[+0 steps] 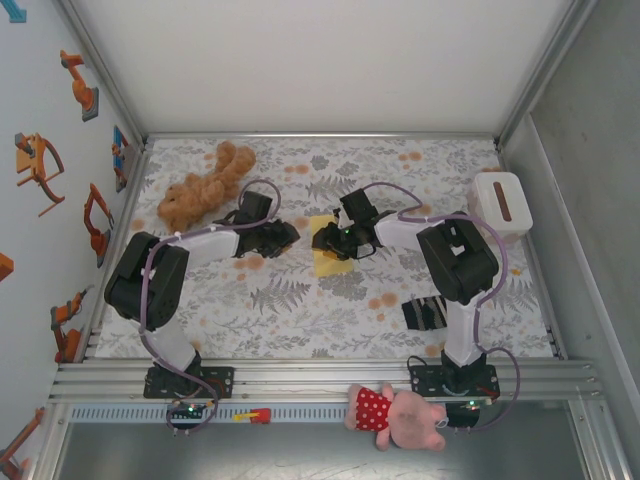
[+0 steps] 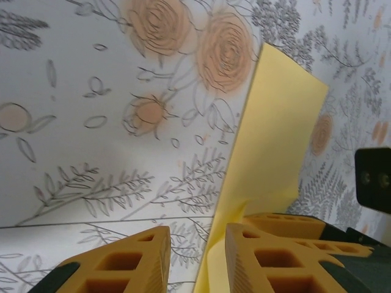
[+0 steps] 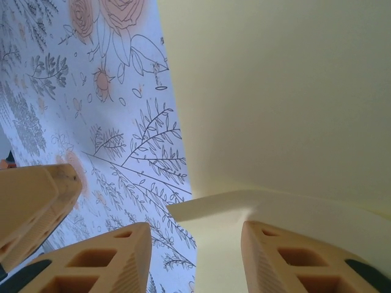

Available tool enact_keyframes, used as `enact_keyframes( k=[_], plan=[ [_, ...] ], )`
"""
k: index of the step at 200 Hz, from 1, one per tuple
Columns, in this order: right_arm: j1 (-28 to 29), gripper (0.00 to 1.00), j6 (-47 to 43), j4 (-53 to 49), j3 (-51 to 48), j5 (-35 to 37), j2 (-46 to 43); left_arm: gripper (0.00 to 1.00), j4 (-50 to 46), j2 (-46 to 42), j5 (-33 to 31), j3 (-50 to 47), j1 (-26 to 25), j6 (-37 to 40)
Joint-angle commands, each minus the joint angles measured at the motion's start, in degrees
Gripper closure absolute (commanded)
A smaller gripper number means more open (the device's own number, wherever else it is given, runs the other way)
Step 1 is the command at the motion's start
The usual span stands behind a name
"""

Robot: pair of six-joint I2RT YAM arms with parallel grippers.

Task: Fold a paper plane with a square sheet of paper (pick it up from the middle)
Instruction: Fold the triangle a second time at the center of the table.

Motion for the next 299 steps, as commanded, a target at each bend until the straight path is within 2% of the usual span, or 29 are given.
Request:
enact_keyframes(
  k=[1,17,44,79,156,258,277,299],
  plan=[
    [0.12,0.57,-1.57,-2.29,-0.93,3.28,-0.17,0.7,3.38,-1.99,0.81,-1.22,-1.33,-1.27],
    [0.1,0.63,-2.03,-3.55,-0.89,4.06,0.06,0.73,4.46,-1.54,1.14,-1.33,-2.35,-1.35],
    [0.18,0.84,-2.66,-5.68,-0.55,4.92,1.05,0.81,6.06,0.57,2.29,-0.1,-4.04,-1.34],
    [0.18,1.0,-2.82,-6.81,-0.45,5.26,1.69,0.89,5.66,4.75,3.47,3.37,-6.06,-0.02],
    [0.08,1.0,-2.81,-6.89,-0.59,5.44,1.43,0.97,-0.61,11.17,0.27,8.95,-6.34,1.68],
    [0.1,1.0,-2.67,-3.77,0.6,2.1,-4.47,0.97,-0.52,13.95,1.35,9.21,-6.28,2.03],
    [-0.16,1.0,-3.46,-3.94,-0.11,3.43,-6.91,0.97,-0.29,13.9,1.63,9.21,-6.25,2.1],
    [-0.57,0.97,-5.16,-7.1,-1.12,9.2,-8.58,0.97,0.05,13.79,2.11,9.56,-6.24,2.2]
  ],
)
